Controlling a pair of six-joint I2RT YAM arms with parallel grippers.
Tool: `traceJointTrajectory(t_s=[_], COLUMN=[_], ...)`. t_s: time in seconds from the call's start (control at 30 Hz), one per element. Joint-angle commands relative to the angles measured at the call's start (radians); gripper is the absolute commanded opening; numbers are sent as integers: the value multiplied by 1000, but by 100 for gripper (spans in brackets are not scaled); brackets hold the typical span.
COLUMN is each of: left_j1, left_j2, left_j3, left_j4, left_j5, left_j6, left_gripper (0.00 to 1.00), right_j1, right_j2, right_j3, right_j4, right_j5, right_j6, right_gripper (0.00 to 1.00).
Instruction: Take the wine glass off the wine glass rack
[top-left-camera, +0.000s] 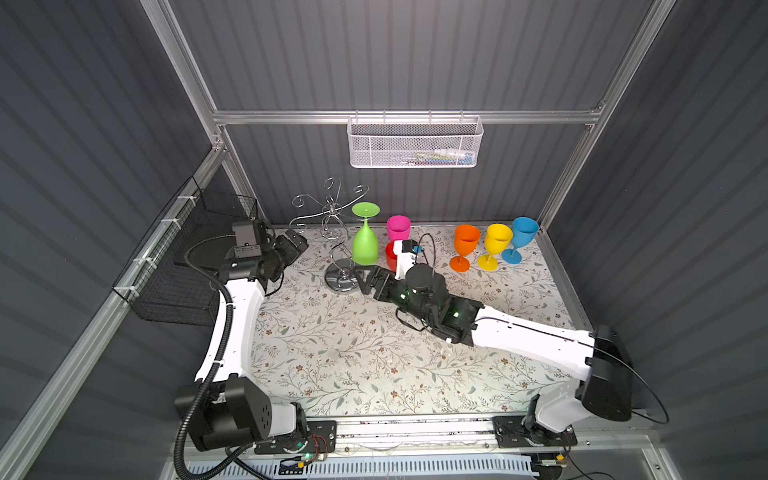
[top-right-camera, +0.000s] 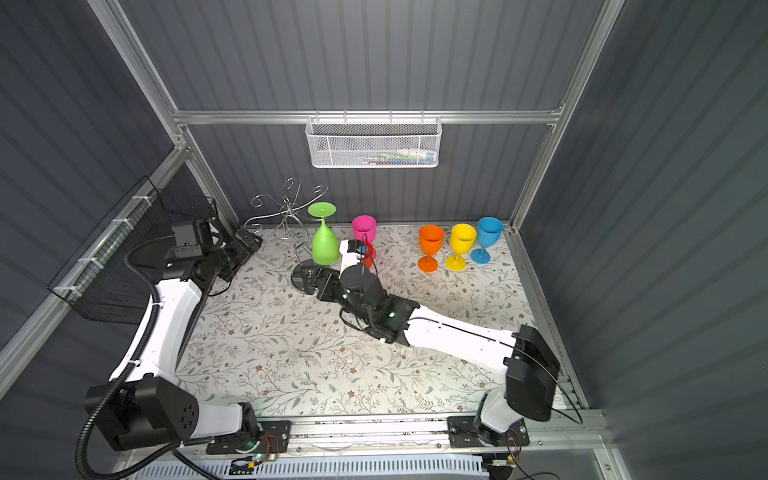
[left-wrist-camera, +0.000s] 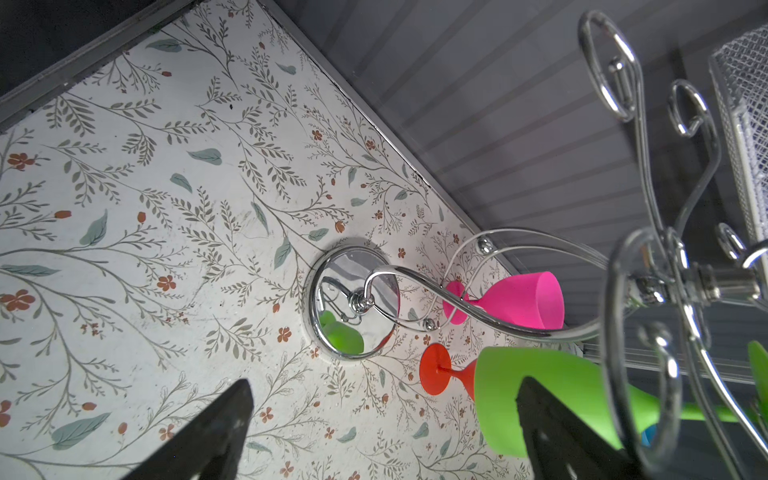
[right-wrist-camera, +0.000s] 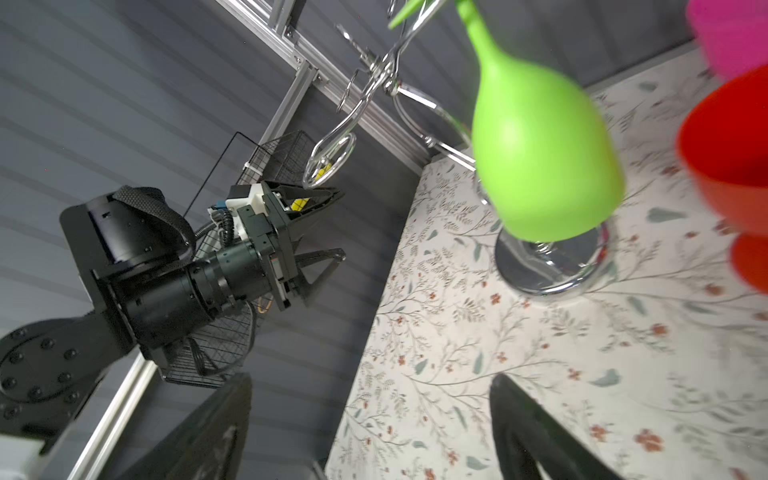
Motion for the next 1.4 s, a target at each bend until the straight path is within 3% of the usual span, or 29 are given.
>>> traceJointTrajectory(t_s=[0.0, 0.13, 0.37, 0.83, 1.17, 1.37], left_j1=[4, 4, 6, 36, 36, 36], left_j2=[23, 48, 92, 181, 53, -71], left_j3=[90, 116, 169, 287, 205, 59], left_j4=[1, 1, -21, -62, -31, 23], left_j5=[1, -5, -39, -37, 36, 98], left_j6=[12, 17, 43, 82, 83, 86], left_gripper=[99, 99, 99, 99, 100, 100], right_j1=[-94, -205, -308, -364, -366, -366], right_j2=[-77, -114, -123, 27, 180, 249], right_j3=[-46, -34, -2, 106, 255, 314], right_j4=[-73, -130, -155, -16, 33, 60], right_j5=[-71, -205, -309, -462, -502, -511], right_j6=[-86, -42, 37, 289, 407, 450], right_gripper=[83, 79, 76, 62, 54, 50])
